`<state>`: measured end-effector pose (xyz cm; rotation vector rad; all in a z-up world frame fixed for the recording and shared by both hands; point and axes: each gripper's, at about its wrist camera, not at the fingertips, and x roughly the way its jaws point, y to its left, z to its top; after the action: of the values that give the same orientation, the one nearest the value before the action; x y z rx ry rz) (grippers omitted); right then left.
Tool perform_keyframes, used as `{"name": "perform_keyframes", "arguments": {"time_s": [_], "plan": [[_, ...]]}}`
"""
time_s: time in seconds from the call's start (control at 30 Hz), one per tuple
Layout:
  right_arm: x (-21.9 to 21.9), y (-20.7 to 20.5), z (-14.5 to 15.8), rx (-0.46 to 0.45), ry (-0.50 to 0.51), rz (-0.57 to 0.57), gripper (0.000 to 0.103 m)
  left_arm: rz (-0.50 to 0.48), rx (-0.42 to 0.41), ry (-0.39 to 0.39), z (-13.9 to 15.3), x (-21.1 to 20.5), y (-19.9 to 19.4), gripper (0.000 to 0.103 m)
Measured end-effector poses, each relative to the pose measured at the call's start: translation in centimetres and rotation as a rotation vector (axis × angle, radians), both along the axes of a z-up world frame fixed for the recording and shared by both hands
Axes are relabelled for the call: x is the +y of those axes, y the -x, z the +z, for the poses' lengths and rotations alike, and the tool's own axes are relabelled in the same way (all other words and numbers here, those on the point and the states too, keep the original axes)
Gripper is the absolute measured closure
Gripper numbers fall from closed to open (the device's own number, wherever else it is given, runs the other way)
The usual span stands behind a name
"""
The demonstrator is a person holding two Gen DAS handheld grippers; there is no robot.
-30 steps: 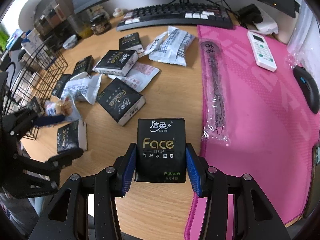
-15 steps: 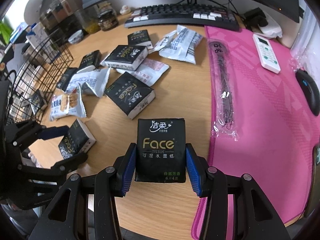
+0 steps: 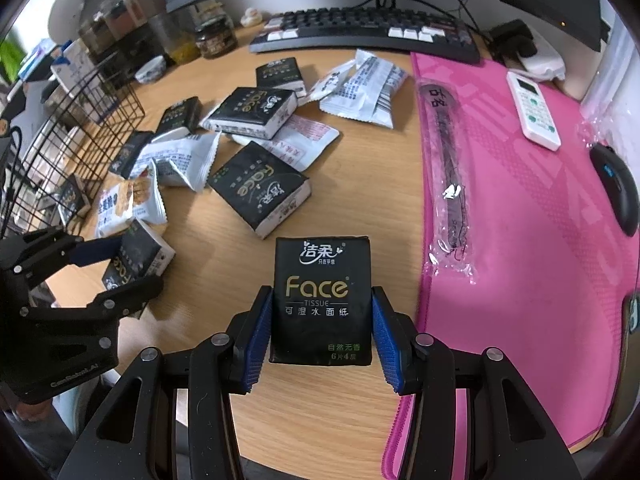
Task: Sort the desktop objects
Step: 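Carry both held tissue packs over the wire basket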
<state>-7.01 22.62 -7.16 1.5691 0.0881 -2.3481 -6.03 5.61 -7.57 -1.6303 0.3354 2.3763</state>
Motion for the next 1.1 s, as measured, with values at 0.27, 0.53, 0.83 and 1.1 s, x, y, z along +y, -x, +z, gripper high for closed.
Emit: {"name": "perform_keyframes", "arguments": {"time_s": [0.27, 0.53, 0.83, 1.1], "plan": [[-1.3, 0.1, 2.4, 0.047, 0.001, 0.031, 0.056, 0.055, 0.097, 0.017, 3.9, -1.8, 0.0, 0.051], [-5.5, 0.7, 5.9, 0.109, 0.015, 0.117, 0.056, 0.131, 0.169, 0.011, 7.6, -5.5, 0.0, 0.051], [-17.5, 0.9, 12.1, 0.226, 0.077, 0.357, 0.056, 0.348, 0.300, 0.045, 14.0, -14.9, -2.6, 0.051], [-28.1, 0.2, 11.6, 0.179, 0.101, 0.549, 0.056, 0.520, 0.259, 0.076, 12.2, -23.2, -4.1, 0.051]]}}
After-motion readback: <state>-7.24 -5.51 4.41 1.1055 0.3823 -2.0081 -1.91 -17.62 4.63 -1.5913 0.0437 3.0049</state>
